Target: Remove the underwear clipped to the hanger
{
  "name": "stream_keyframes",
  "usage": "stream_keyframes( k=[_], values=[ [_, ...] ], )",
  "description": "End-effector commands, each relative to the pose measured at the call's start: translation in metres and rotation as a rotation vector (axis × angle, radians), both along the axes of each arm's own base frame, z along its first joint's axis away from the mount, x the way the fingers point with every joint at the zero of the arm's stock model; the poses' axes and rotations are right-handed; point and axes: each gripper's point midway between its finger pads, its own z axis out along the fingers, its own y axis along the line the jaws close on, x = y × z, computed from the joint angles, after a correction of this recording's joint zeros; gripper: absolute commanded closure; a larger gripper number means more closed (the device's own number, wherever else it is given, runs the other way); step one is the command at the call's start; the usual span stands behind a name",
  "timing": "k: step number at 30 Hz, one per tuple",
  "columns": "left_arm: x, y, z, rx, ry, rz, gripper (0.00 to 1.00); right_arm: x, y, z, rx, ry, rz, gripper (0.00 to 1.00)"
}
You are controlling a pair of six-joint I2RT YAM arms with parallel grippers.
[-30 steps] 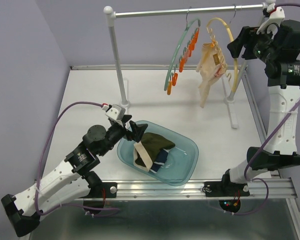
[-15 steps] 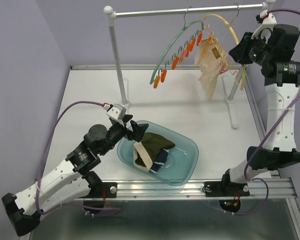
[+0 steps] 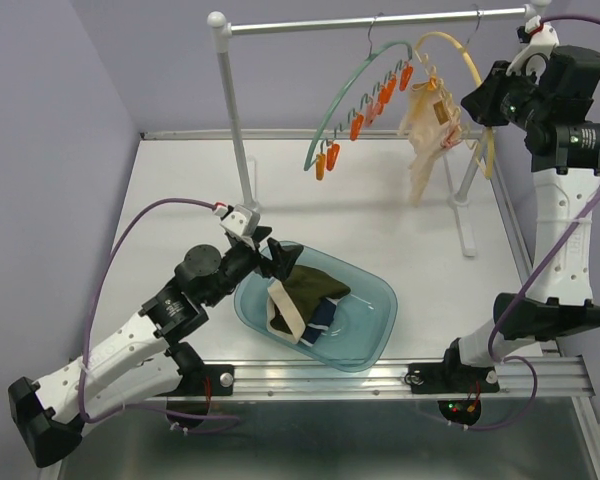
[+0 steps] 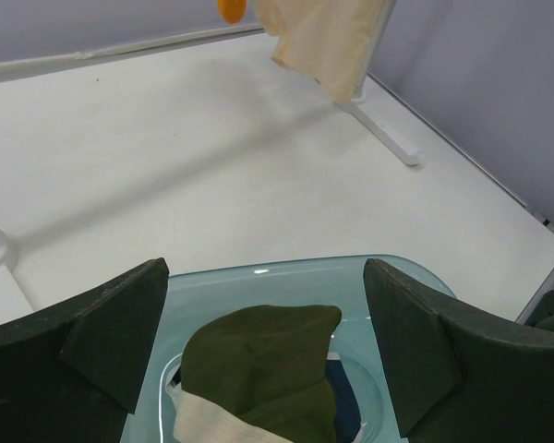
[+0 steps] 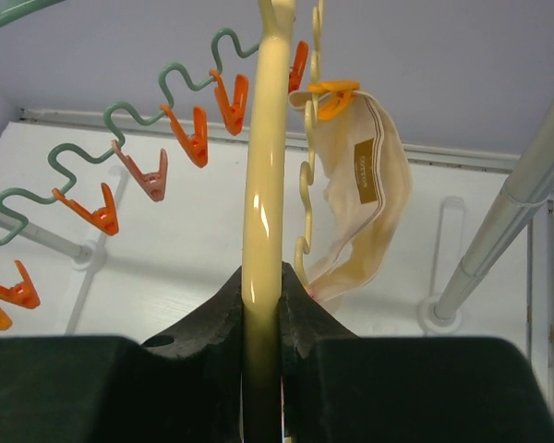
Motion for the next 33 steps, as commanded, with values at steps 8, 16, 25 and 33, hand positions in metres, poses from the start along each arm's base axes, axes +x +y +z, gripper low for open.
stream_keyframes(
  k=[8, 16, 25, 33],
  values=[
    [0.002, -0.001, 0.044, -0.096, -0.101, 0.003, 0.01, -0.029, -0.004, 0.098, 0.017, -0.287, -0.037, 0.99],
    [0.002, 0.002, 0.044, -0.102, -0.101, 0.012, 0.01, -0.039, 0.002, 0.108, 0.015, -0.318, -0.006, 0.99],
    [0.002, 0.003, 0.045, -0.118, -0.107, 0.018, 0.01, -0.052, 0.007, 0.106, -0.001, -0.324, 0.024, 0.99],
    [0.009, 0.001, 0.045, -0.135, -0.107, 0.044, 0.01, -0.071, 0.012, 0.088, -0.028, -0.298, 0.055, 0.99]
  ],
)
